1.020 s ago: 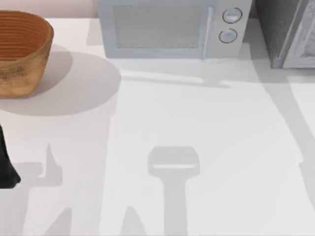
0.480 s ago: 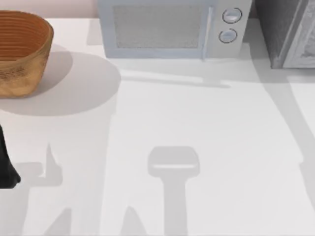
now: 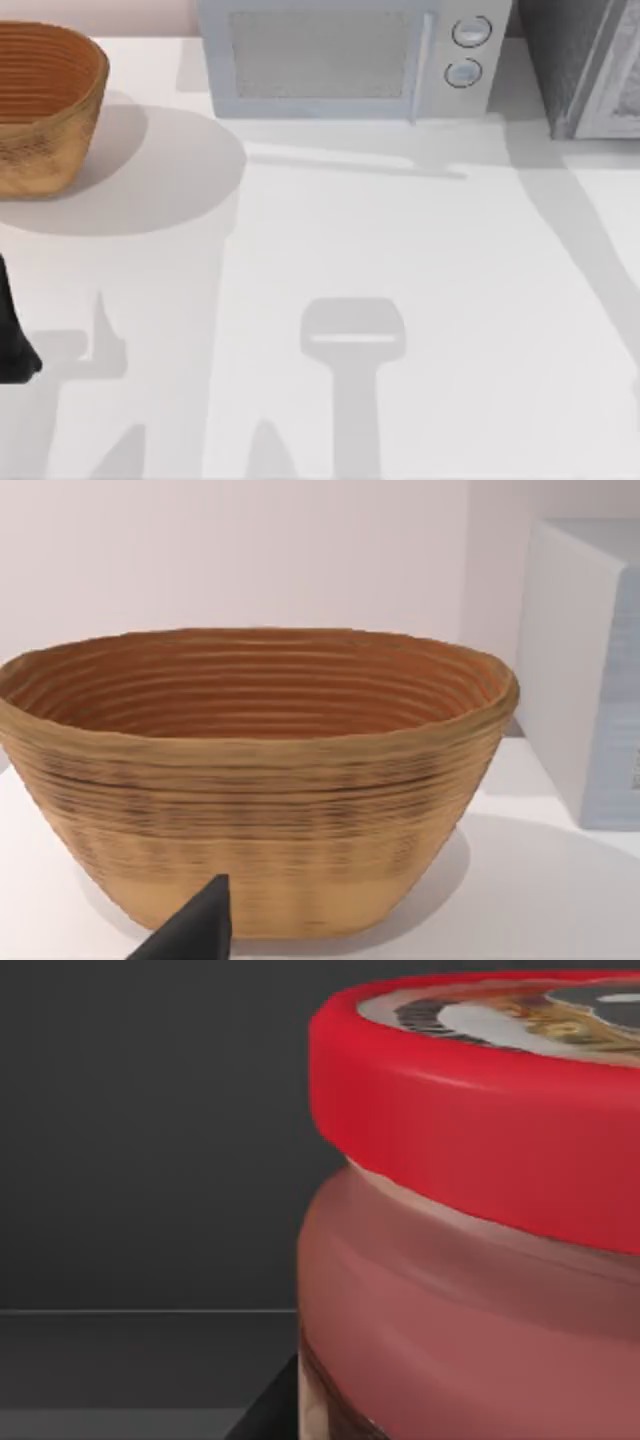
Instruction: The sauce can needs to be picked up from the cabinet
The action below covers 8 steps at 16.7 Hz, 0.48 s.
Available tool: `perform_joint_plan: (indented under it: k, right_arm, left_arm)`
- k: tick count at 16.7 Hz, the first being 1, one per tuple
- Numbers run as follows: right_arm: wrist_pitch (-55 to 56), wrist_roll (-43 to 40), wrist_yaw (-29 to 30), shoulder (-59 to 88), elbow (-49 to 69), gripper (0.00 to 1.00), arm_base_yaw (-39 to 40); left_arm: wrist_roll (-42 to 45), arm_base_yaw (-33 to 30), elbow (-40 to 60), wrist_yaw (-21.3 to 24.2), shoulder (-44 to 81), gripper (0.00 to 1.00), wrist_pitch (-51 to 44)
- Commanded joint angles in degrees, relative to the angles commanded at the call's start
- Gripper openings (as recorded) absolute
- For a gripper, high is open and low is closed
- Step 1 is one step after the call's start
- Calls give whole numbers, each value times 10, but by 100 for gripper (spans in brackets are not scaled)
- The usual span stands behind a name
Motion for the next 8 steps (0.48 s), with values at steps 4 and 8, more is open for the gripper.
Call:
perform_joint_plan:
  k: [4, 8]
  right_arm:
    - [-113, 1, 65, -96, 12, 0, 67]
    - [-143, 1, 89, -126, 15, 0, 91]
  left_arm:
    - [0, 0, 0, 0, 0, 100, 0]
    - [0, 0, 0, 0, 0, 100, 0]
